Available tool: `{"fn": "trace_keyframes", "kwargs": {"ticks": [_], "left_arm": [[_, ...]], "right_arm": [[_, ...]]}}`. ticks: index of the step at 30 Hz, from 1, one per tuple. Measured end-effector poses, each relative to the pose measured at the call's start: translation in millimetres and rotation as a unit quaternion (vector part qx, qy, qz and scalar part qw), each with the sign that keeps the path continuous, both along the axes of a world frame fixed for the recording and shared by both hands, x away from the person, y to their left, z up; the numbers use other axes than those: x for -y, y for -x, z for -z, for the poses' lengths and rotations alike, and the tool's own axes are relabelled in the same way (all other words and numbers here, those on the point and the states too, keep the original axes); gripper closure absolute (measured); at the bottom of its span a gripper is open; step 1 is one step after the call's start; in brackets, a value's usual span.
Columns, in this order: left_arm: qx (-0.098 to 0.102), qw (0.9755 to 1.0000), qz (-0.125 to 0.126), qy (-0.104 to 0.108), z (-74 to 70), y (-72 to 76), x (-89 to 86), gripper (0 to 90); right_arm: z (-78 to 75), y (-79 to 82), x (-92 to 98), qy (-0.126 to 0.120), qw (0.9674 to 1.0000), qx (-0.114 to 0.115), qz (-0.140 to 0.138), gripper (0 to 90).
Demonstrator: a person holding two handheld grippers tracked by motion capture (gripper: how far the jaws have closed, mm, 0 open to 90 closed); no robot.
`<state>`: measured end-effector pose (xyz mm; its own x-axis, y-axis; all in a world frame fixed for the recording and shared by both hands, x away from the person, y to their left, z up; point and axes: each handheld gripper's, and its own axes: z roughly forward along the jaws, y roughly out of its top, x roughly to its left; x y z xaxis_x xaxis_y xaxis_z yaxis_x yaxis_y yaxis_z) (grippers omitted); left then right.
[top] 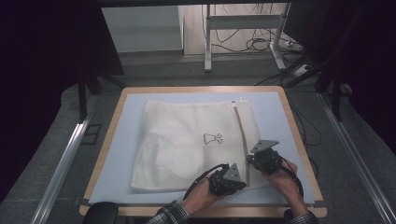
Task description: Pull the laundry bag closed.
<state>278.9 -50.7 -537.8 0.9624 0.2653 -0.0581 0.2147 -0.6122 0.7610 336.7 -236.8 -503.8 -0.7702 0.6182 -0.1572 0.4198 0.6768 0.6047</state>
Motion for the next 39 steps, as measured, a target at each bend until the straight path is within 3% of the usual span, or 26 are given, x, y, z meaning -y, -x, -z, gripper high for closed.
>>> {"fn": "trace_keyframes", "kwargs": {"ticks": [7, 10, 23, 39], "left_arm": [[0.0, 1.0, 0.0, 0.0, 0.0, 0.0, 0.0, 90.0], [0.001, 1.0, 0.0, 0.0, 0.0, 0.3, 0.0, 90.0], [0.004, 1.0, -0.001, -0.001, 0.0, 1.5, 0.4, 90.0], [0.008, 1.0, 0.002, -0.004, 0.0, 1.2, 0.1, 90.0]], "right_arm": [[0.3, -3.2, -1.1, 0.004, 1.0, 0.004, -0.003, 85.8], [-2.2, -7.5, 0.2, 0.003, 0.9998, 0.019, 0.004, 86.2], [-1.9, -23.8, -0.6, 0.011, 0.9996, 0.024, 0.008, 84.7], [-0.3, -40.9, -5.8, 0.039, 0.9984, 0.039, 0.012, 82.5]]}}
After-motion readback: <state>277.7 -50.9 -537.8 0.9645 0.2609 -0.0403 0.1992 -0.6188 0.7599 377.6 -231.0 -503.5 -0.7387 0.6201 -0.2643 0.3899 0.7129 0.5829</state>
